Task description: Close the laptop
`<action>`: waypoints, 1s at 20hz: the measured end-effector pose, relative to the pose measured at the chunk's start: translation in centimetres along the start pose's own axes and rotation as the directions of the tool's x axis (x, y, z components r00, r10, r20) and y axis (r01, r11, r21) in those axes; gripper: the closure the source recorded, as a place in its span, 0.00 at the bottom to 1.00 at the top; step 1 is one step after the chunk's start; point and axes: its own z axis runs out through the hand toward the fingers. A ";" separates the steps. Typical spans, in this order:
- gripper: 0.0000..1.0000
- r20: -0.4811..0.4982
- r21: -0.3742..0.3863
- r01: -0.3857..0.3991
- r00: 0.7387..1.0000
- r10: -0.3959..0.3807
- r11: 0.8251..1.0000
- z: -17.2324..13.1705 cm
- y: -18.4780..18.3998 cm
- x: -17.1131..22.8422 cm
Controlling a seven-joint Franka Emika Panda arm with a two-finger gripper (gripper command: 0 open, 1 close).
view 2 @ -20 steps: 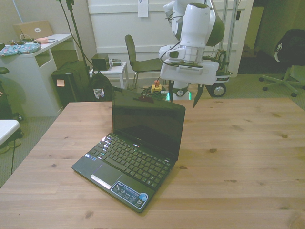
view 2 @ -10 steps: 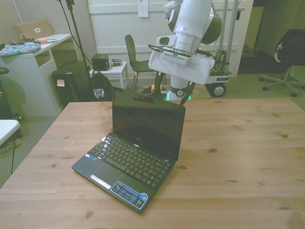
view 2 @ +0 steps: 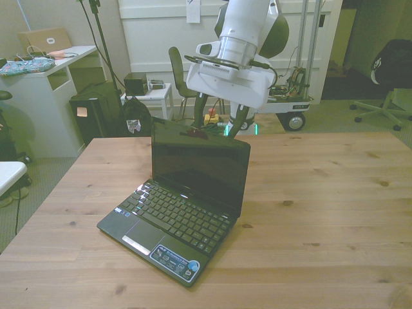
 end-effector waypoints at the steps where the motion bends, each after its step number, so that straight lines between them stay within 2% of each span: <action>1: 1.00 0.001 -0.002 -0.004 1.000 0.004 1.000 0.1 0.0 -0.1; 20: 1.00 0.002 -0.012 -0.055 0.999 0.055 0.998 0.5 1.1 2.0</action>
